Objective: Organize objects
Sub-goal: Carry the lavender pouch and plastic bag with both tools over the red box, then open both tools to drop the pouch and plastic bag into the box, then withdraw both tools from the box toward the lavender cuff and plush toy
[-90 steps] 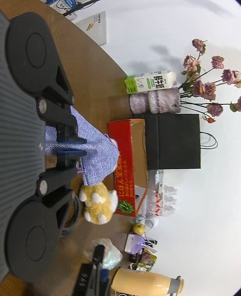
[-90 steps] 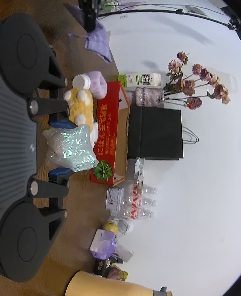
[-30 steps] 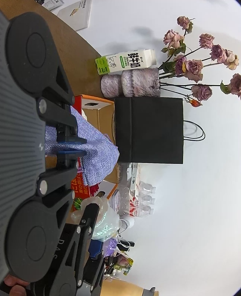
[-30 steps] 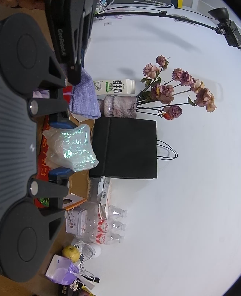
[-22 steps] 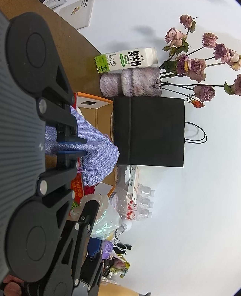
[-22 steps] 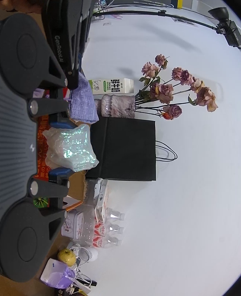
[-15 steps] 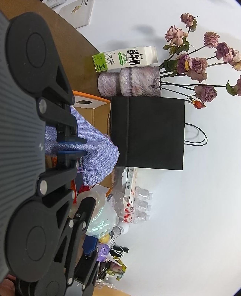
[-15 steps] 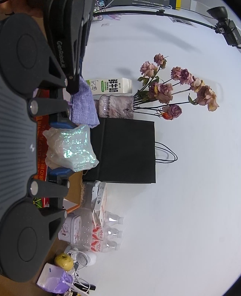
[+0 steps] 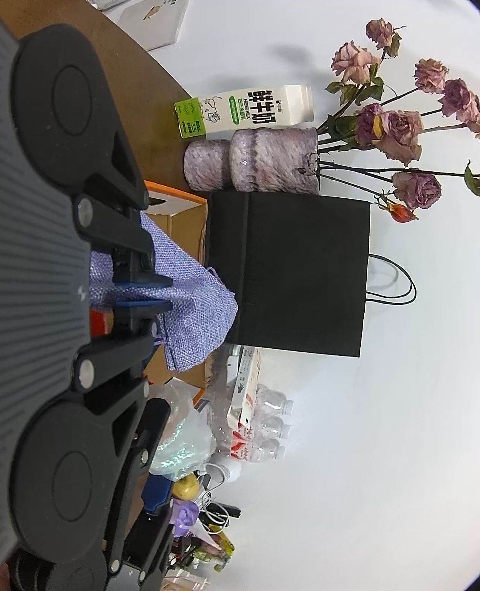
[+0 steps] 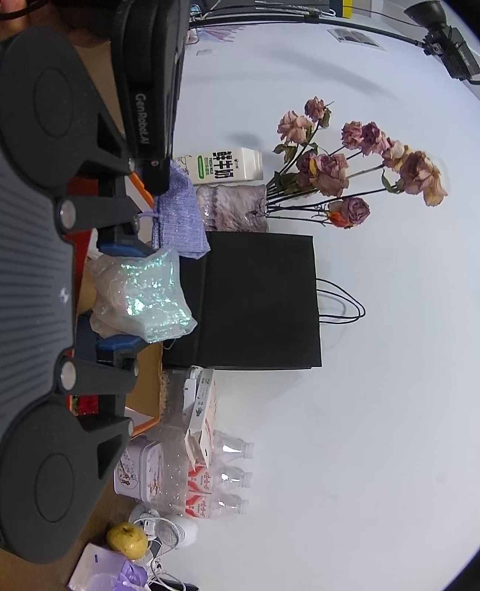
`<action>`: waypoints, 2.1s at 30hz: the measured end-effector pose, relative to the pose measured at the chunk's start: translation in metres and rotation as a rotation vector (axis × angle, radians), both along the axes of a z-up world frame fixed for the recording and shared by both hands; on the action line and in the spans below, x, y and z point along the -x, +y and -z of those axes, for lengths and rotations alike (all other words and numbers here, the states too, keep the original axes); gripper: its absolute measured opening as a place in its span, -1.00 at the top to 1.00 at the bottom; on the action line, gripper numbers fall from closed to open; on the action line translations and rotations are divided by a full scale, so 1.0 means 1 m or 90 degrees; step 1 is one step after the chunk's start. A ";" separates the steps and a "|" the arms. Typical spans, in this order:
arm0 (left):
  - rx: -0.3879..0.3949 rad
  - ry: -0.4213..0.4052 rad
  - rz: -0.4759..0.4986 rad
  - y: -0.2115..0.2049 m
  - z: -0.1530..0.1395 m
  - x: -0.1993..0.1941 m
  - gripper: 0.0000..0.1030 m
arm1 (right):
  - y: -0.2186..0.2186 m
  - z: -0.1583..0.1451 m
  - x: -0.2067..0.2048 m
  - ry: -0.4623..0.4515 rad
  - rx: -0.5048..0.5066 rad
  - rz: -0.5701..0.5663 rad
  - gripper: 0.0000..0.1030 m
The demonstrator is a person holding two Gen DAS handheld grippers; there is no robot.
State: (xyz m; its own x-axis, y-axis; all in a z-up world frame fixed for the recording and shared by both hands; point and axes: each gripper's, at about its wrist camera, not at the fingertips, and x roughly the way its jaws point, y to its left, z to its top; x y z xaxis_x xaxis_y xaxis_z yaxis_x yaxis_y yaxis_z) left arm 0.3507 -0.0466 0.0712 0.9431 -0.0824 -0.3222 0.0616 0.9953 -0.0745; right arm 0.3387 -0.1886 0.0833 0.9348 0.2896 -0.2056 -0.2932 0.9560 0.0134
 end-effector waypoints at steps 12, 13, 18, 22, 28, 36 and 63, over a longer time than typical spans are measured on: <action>0.002 0.008 0.003 0.001 0.004 -0.039 0.87 | 0.005 0.002 -0.043 0.012 0.003 -0.003 0.25; 0.001 0.009 0.004 0.001 0.005 -0.042 0.87 | 0.005 0.002 -0.046 0.014 0.003 -0.003 0.25; 0.000 0.013 0.005 0.000 0.008 -0.058 0.87 | 0.005 0.004 -0.064 0.023 0.004 0.003 0.25; 0.002 0.019 0.006 0.001 0.010 -0.070 0.87 | 0.004 0.005 -0.078 0.033 0.005 0.009 0.25; -0.001 0.031 0.007 0.002 0.015 -0.088 0.87 | 0.002 0.011 -0.097 0.056 0.012 0.021 0.24; -0.004 0.026 -0.009 0.003 0.020 -0.102 0.18 | 0.002 0.024 -0.112 0.084 0.021 0.039 -0.15; 0.029 -0.025 -0.059 0.017 0.007 -0.069 -1.00 | -0.003 0.014 -0.090 0.082 0.010 0.049 -1.00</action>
